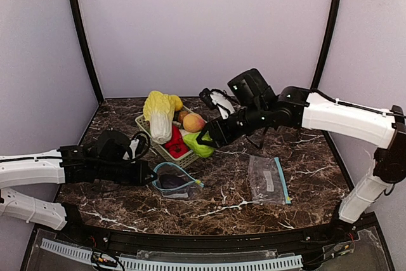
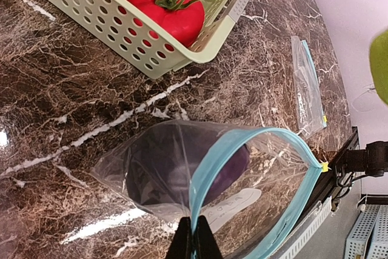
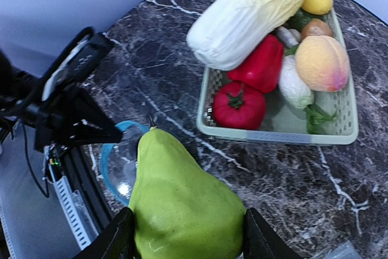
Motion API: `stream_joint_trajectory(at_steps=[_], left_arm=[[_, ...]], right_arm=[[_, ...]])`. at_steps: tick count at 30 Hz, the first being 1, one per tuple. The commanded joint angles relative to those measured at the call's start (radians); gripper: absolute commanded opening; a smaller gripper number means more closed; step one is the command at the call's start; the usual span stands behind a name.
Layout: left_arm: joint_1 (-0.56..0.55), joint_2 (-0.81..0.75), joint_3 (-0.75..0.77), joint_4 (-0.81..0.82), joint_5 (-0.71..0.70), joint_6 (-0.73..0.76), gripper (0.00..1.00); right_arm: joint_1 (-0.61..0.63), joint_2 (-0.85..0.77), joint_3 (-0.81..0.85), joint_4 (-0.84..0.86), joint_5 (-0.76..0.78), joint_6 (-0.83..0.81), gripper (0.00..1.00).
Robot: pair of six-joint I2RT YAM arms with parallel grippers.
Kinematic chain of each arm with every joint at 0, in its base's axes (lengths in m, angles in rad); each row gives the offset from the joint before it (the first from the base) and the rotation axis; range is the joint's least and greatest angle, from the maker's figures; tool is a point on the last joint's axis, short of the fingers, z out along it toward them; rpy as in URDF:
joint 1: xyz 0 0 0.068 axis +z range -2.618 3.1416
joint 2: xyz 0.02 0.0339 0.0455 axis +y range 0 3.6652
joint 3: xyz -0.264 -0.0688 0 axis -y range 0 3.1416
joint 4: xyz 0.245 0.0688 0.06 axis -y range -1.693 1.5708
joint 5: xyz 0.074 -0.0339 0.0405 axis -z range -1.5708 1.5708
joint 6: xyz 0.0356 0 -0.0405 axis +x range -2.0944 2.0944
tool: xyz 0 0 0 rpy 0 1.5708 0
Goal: Place the food in the zip-top bag and seal the zipper
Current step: Place the fake fruit in the zipper food storage bag.
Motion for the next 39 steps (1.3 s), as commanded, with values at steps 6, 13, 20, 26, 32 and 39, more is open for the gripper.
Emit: stream_joint_trajectory(at_steps=[6, 13, 20, 26, 32, 39], left_arm=[[0.013, -0.016, -0.017, 0.050, 0.030, -0.008, 0.01], [0.015, -0.025, -0.031, 0.075, 0.039, -0.017, 0.01], [0.016, -0.035, -0.038, 0.081, 0.040, -0.021, 0.01], [0.020, -0.054, -0.045, 0.089, 0.040, -0.025, 0.01], [0.025, -0.074, -0.059, 0.092, 0.037, -0.033, 0.01], [0.031, -0.087, -0.065, 0.098, 0.040, -0.037, 0.01]], right_arm=[[0.193, -0.093, -0.277, 0.500, -0.025, 0.255, 0.40], [0.255, 0.000, -0.269, 0.574, 0.073, 0.229, 0.39], [0.270, 0.051, -0.302, 0.607, 0.138, 0.212, 0.39], [0.273, 0.082, -0.323, 0.604, 0.148, 0.202, 0.39], [0.276, 0.092, -0.329, 0.583, 0.159, 0.178, 0.38], [0.289, 0.160, -0.239, 0.446, 0.223, 0.137, 0.37]])
